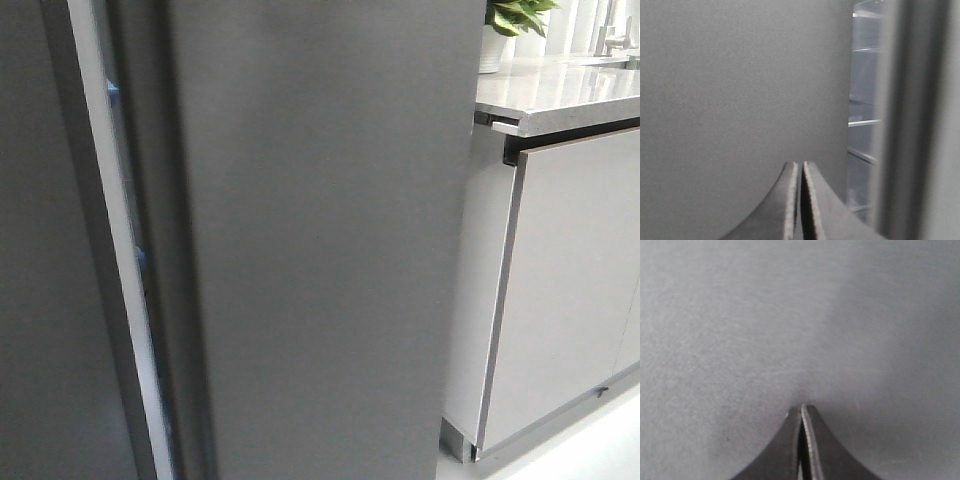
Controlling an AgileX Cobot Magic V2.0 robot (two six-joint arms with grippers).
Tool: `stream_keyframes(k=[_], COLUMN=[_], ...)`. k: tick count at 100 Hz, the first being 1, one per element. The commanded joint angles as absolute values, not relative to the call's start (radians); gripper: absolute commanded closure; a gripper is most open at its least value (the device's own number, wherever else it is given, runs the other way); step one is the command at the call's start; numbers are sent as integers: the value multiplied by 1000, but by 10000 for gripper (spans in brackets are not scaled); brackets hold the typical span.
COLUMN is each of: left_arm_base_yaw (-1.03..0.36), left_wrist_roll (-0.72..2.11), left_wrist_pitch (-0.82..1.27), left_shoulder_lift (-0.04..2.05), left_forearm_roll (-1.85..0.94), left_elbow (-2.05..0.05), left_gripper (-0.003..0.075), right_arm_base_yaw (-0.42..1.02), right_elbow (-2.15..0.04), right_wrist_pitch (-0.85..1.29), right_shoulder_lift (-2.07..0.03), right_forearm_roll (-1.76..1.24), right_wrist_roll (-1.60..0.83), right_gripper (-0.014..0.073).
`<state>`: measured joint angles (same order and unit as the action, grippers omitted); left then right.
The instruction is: Close fridge door
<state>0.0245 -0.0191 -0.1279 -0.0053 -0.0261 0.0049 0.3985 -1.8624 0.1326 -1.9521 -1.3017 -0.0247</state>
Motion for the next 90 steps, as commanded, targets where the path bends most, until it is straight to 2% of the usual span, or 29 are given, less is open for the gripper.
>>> stream_keyframes(k=[1,22,45,54,68,90], left_arm_base_yaw=[23,23,22,20,20,20], left_wrist_roll=[-23,-23,-23,-23,-23,-23], left_wrist_pitch=[-200,-200,-200,-200,-200,-200], left_shoulder_lift=[-16,-16,-16,-16,-16,-16], left_forearm_roll=[-30,-30,-30,-30,-30,-30], left_elbow=[40,40,40,40,40,40], left_gripper=[740,740,740,740,740,740], right_arm_base_yaw=[422,435,431,429,413,358], right_elbow=[-2035,-2304,-2301,-2293,-2182,-1815], right_wrist_pitch=[85,163,191,211,215,111], right_shoulder_lift=[-2025,-2206,-2208,-2193,-2117,-1888], right_forearm_roll=[-1264,-1233,-1178,-1082,-960,-830], right_wrist_roll=[-42,-42,-31,51,121,121], right_gripper=[639,639,639,639,639,639])
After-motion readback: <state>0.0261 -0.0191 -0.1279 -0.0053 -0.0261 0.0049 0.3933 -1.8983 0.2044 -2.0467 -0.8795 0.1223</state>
